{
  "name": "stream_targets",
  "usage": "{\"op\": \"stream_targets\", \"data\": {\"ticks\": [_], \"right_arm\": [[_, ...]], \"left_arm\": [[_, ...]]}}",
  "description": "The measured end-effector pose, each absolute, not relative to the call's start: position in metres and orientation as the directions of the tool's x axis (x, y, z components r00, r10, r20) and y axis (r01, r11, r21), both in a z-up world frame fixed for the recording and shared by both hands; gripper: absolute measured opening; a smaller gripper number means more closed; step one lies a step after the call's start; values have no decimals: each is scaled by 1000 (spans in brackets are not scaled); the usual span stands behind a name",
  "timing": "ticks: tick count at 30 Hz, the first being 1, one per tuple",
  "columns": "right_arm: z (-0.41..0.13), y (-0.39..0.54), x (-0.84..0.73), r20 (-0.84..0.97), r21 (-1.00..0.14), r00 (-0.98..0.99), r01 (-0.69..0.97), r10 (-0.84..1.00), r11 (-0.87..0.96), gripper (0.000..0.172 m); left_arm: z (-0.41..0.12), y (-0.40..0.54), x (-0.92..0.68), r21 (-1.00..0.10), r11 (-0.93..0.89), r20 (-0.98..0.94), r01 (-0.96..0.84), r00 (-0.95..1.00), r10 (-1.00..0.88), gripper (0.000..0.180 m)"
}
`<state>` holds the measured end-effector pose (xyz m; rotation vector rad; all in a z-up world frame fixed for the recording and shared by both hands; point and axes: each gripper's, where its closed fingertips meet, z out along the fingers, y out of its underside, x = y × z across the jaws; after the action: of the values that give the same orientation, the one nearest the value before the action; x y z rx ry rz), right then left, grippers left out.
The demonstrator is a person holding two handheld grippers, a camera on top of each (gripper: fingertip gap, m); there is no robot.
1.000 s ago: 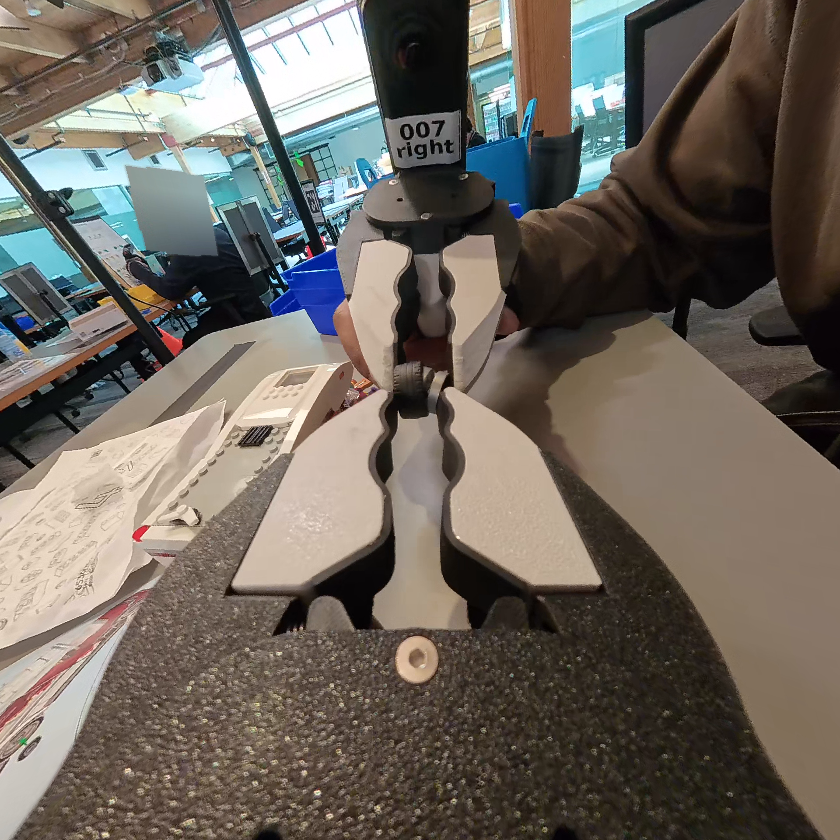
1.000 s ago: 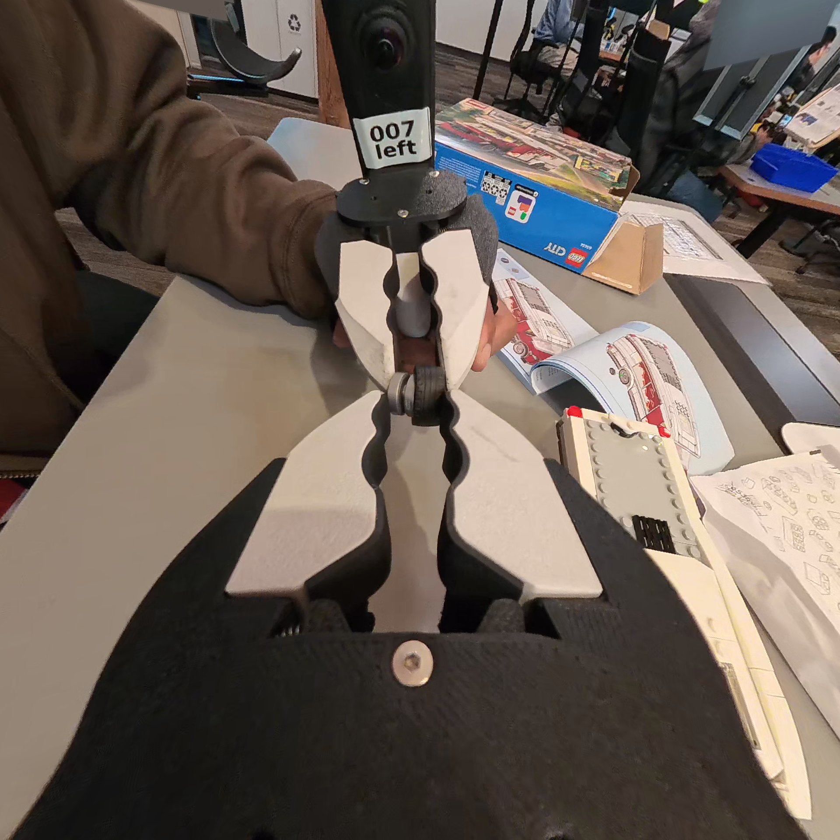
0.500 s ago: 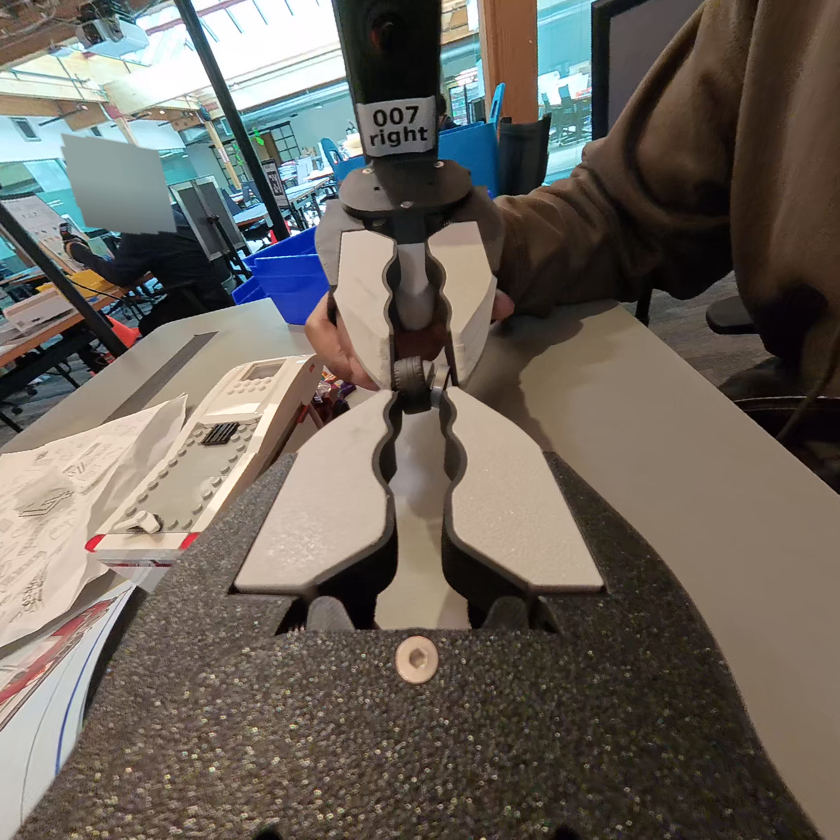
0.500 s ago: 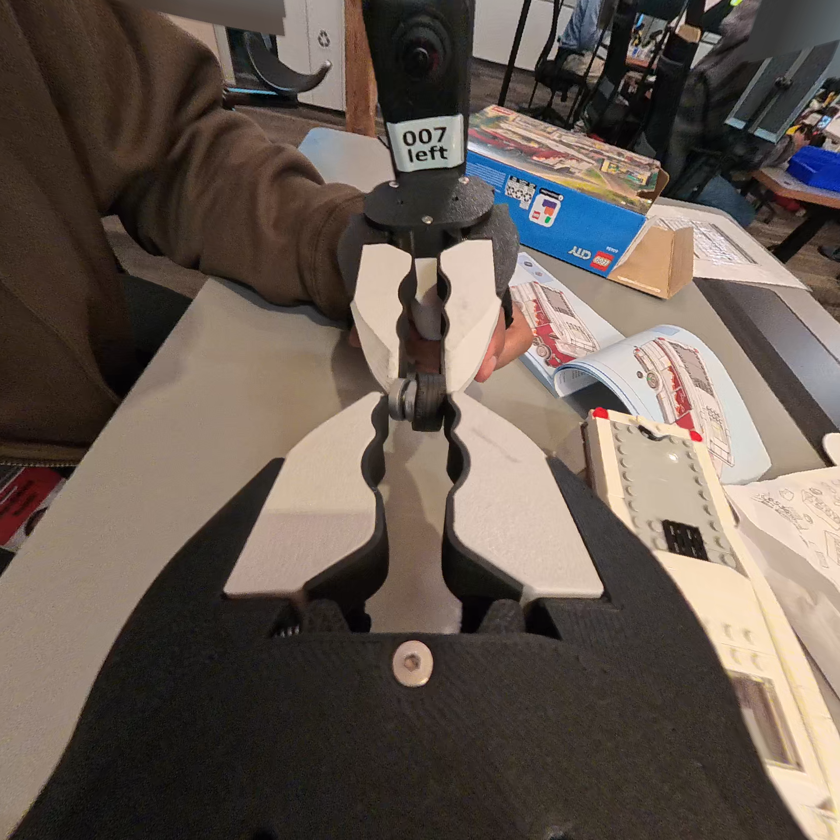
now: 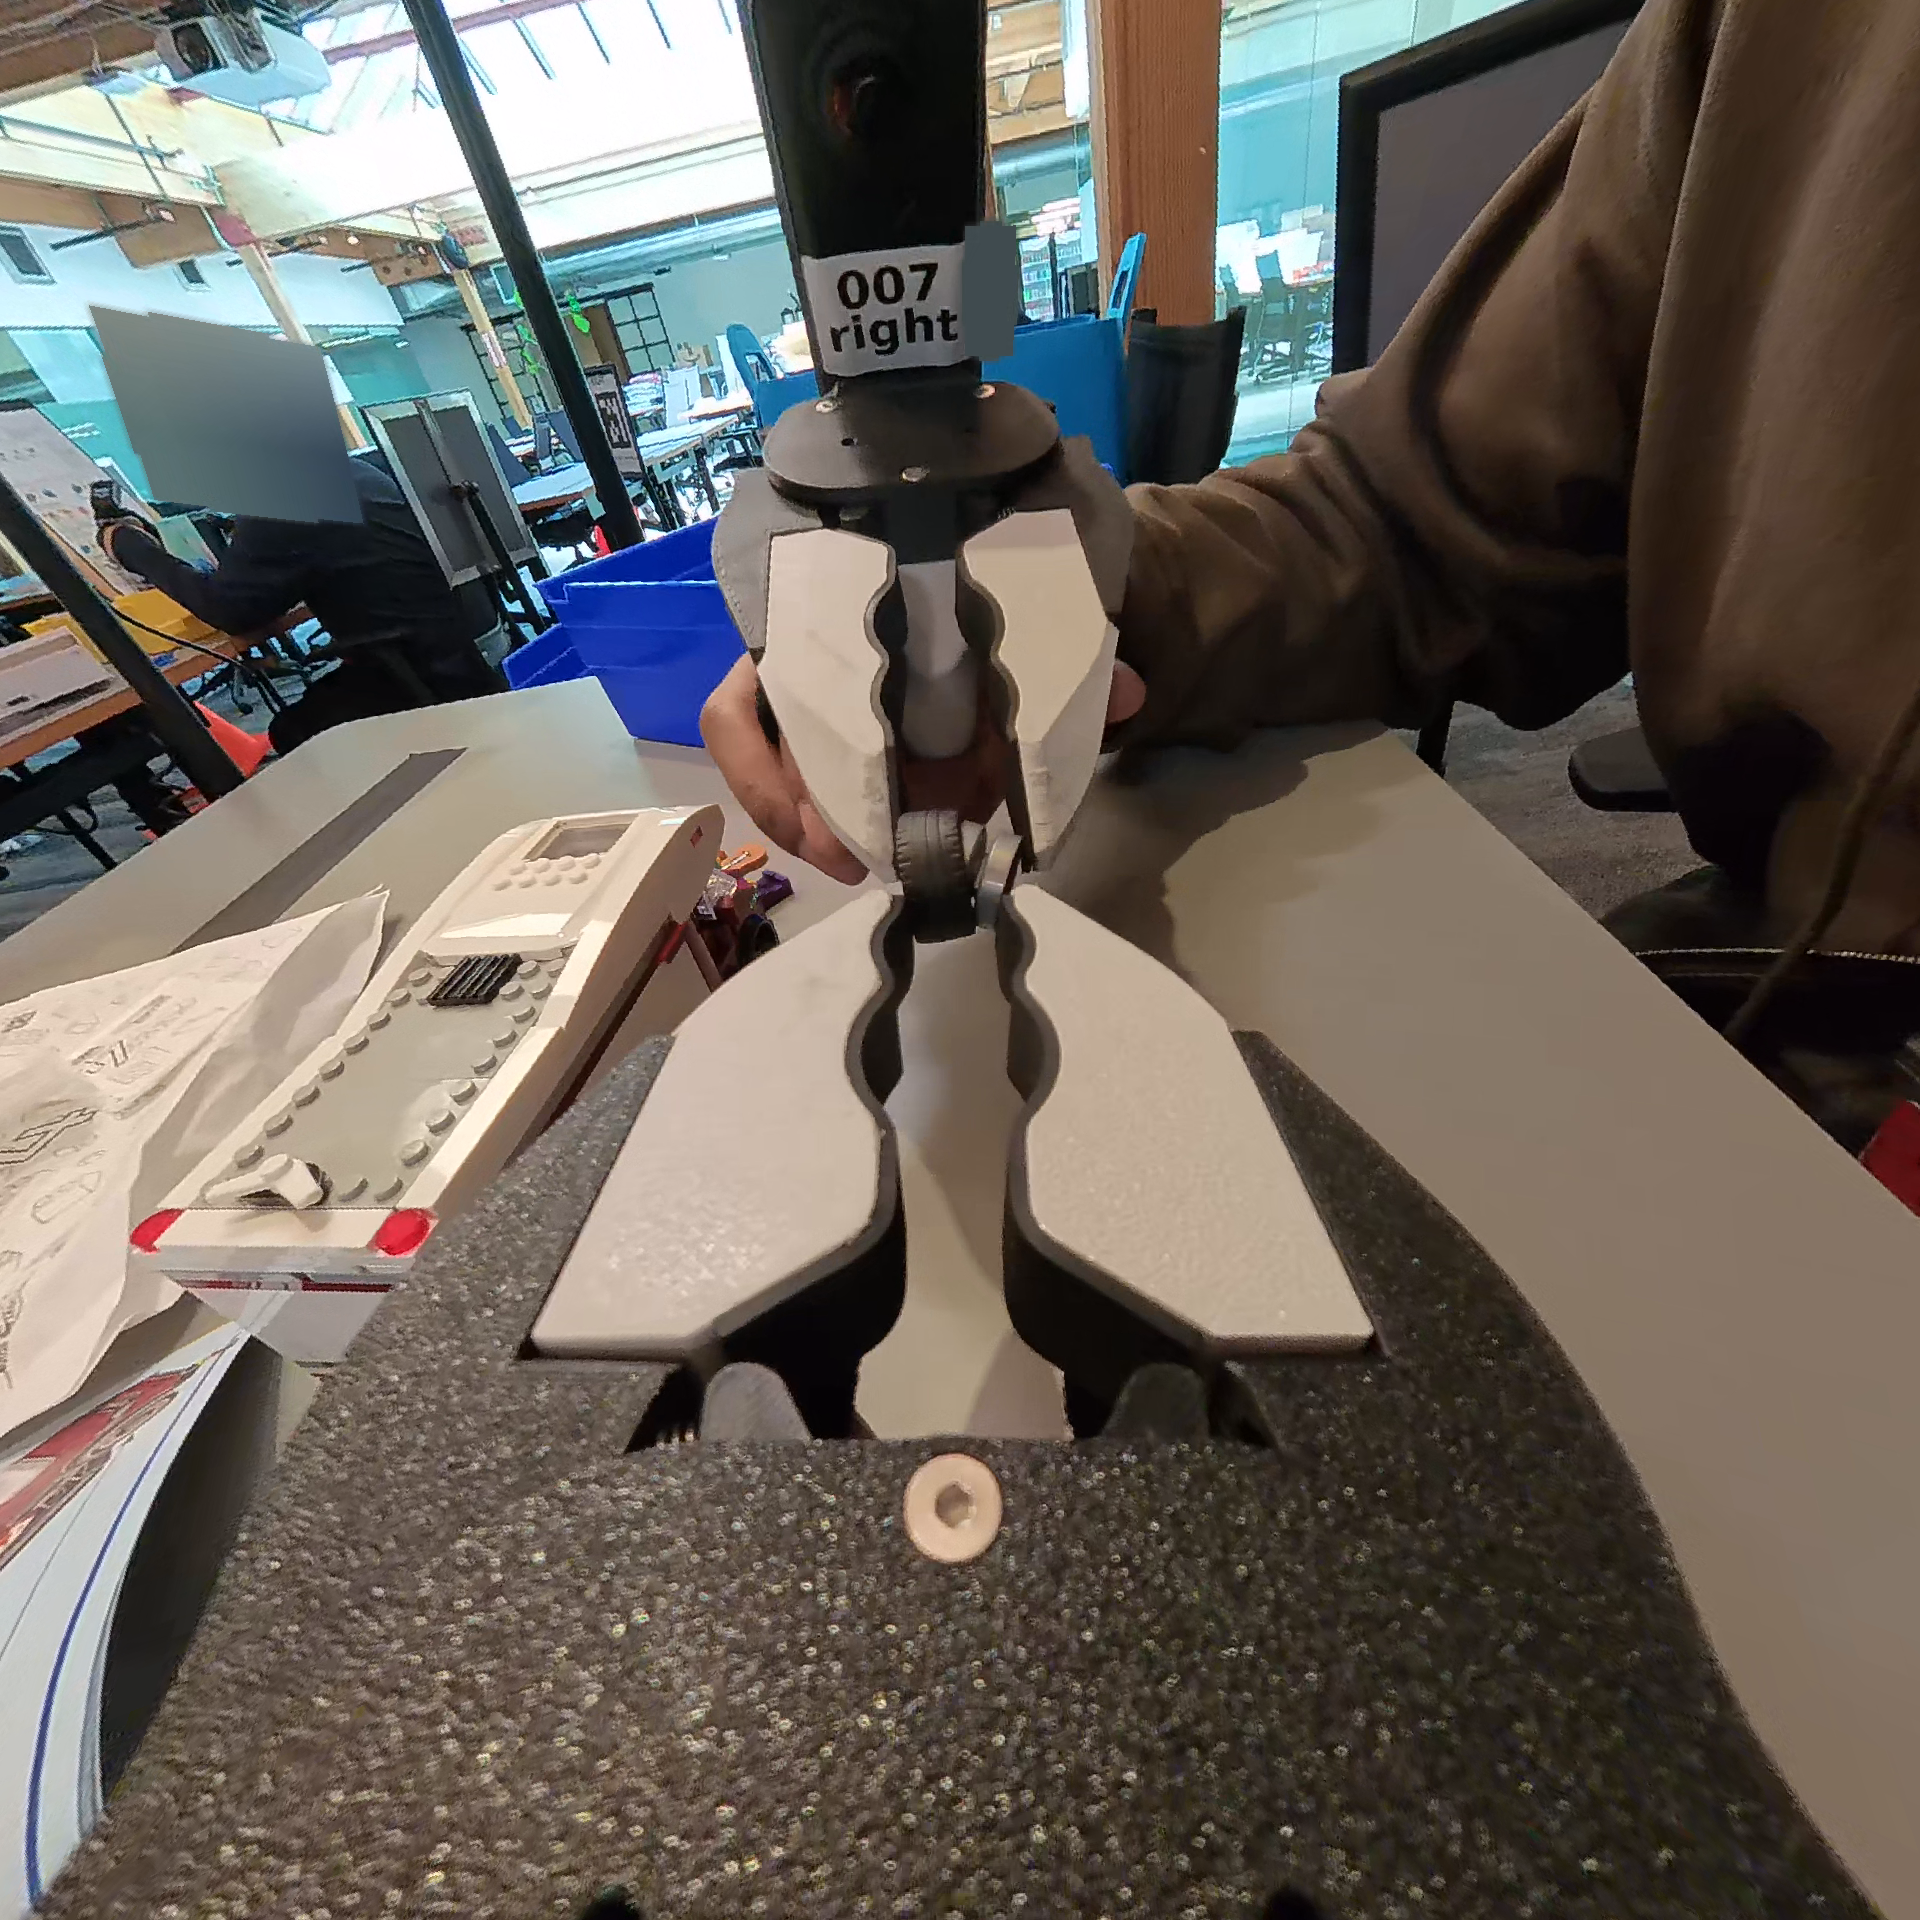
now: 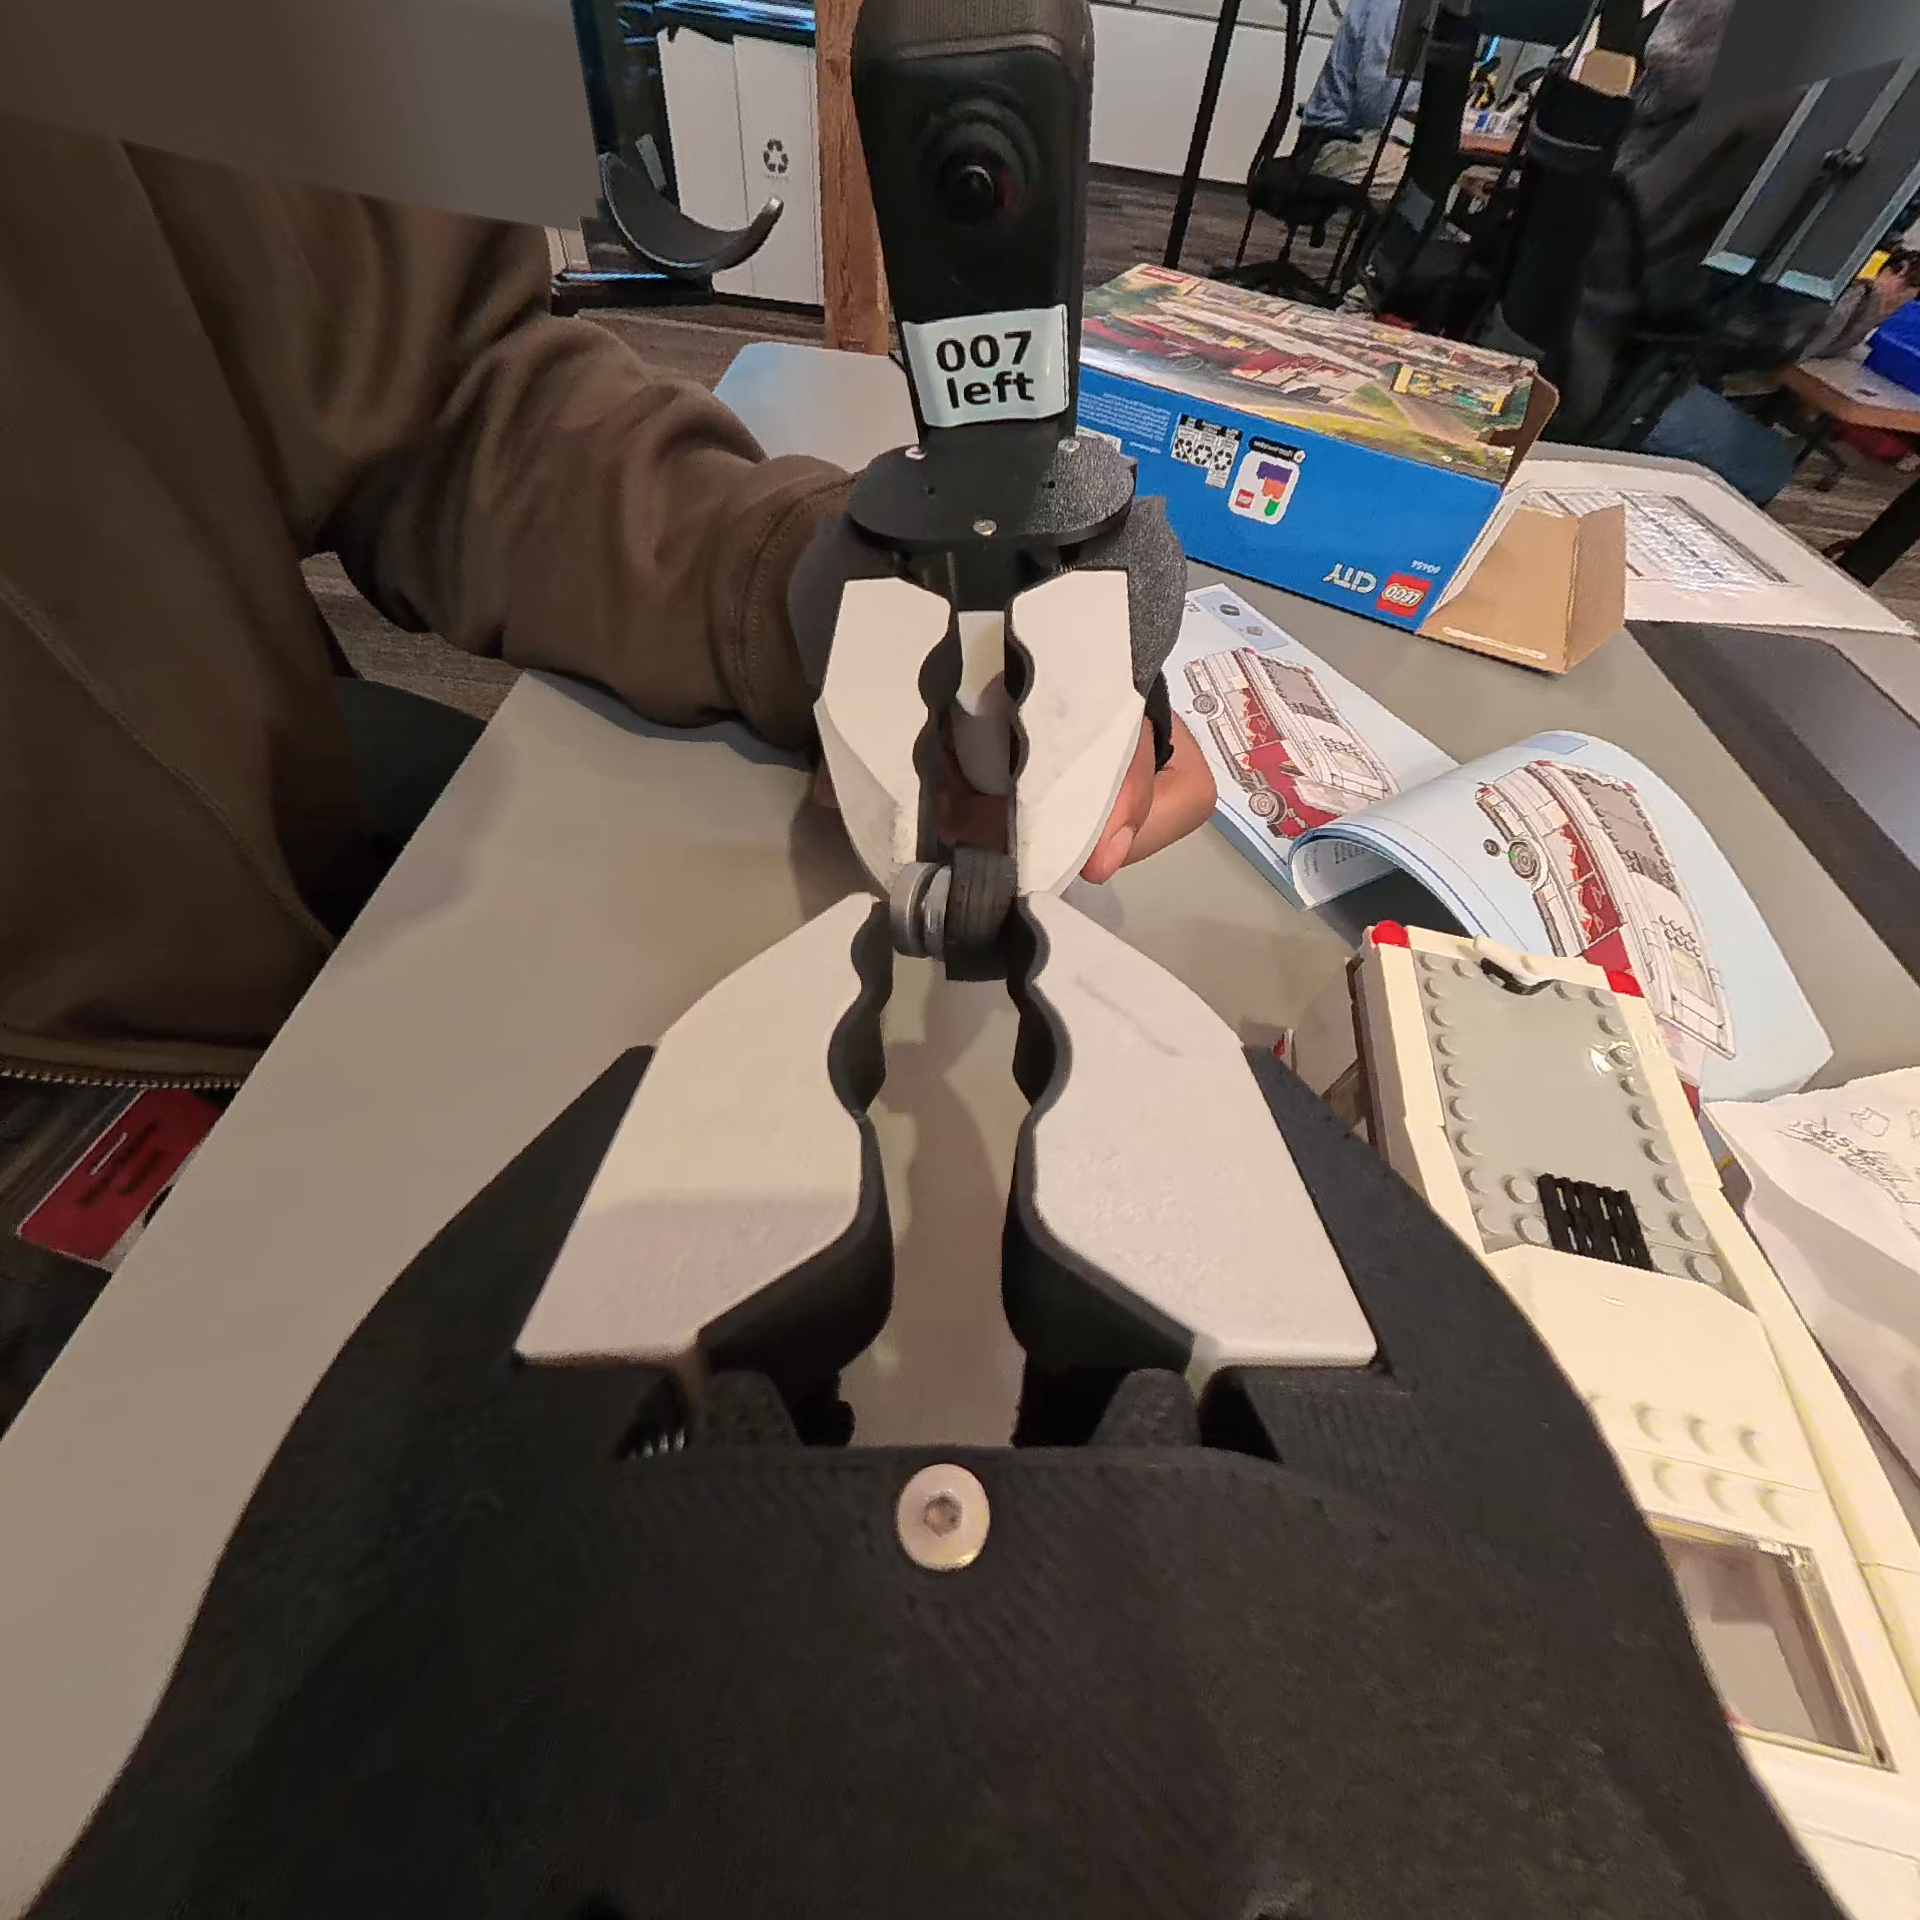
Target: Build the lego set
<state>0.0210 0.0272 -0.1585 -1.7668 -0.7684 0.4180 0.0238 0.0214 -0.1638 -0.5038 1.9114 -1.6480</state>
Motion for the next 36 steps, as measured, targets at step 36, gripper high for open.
{"op": "stream_targets", "data": {"ticks": [36], "right_arm": [[-155,25,20,-47,-967,728,140,684,-214,15]], "left_arm": [[-155,20,18,-1000,15,15,-27,-835,-549,17]]}}
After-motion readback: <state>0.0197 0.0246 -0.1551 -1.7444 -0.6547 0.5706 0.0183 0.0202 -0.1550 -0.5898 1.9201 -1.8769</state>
